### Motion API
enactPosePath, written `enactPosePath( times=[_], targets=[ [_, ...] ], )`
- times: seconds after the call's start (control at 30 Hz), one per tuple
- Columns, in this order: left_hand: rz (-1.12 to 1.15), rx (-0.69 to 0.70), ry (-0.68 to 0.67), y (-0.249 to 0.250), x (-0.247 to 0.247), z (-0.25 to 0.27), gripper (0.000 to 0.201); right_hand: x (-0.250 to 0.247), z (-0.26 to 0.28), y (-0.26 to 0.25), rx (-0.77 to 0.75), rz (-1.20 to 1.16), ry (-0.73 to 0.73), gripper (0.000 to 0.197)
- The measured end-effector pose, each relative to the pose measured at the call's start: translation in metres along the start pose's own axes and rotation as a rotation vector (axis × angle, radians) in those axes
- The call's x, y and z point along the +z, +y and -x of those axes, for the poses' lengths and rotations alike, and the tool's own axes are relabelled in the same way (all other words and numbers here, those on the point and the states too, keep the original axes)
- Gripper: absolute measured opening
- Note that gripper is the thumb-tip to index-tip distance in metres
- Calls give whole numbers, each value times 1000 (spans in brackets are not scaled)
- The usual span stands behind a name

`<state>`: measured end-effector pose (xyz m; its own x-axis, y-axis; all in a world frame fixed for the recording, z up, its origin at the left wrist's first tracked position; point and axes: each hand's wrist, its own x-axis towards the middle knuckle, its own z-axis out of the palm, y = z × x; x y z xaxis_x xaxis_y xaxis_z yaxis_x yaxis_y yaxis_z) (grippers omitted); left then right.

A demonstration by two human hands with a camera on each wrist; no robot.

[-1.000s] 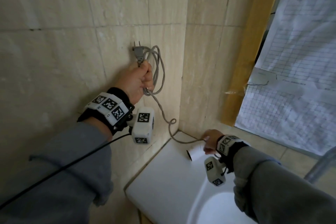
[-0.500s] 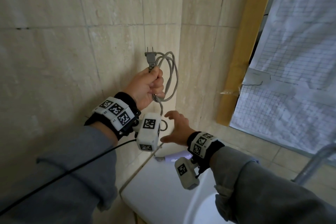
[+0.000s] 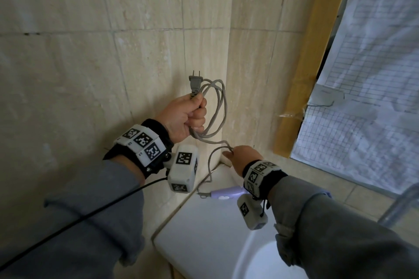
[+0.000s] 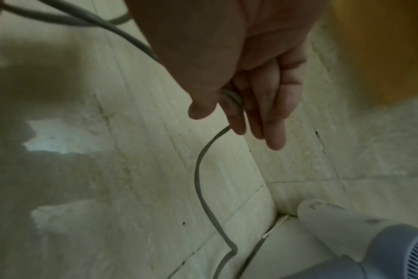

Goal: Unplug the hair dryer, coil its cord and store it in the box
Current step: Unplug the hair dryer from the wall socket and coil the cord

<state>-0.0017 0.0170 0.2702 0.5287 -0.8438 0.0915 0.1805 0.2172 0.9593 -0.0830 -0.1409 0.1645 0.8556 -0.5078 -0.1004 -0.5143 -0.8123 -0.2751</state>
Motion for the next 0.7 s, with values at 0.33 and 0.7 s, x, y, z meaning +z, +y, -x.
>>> enactPosePath(
  times=[0.33,0.7],
  targets=[
    [-361,-46,33,-13,0,-4,30,-24,-1,9,61,-681,-220,25],
    [-893,-29,7,-40,-9,-8,16,-43,-5,22,55,-355,1,35]
  ],
)
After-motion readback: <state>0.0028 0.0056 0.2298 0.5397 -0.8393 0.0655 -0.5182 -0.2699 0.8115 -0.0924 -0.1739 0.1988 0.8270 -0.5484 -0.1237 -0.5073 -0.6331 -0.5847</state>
